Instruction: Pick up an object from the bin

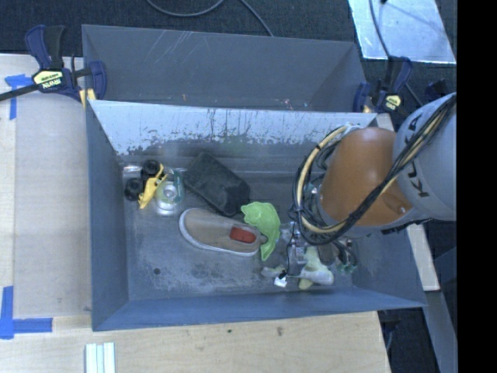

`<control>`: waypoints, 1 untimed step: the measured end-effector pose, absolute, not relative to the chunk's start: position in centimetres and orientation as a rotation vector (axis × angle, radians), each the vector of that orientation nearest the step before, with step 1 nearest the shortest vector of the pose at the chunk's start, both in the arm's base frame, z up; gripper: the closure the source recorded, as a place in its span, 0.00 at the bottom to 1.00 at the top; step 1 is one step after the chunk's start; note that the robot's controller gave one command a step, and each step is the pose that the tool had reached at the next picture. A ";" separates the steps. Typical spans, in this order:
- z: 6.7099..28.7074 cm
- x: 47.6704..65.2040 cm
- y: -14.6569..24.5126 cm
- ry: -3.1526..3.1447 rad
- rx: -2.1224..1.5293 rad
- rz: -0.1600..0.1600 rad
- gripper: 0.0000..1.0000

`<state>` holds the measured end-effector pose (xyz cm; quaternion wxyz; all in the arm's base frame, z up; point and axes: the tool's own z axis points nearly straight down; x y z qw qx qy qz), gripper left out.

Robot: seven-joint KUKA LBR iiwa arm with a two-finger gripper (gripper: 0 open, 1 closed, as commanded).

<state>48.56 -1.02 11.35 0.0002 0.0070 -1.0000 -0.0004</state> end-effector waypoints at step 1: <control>9.8 48.5 -1.0 -3.138 0.036 0.000 1.00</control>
Offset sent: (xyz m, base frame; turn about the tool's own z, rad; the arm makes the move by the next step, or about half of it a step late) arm 0.0015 0.0156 -0.0091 -0.1038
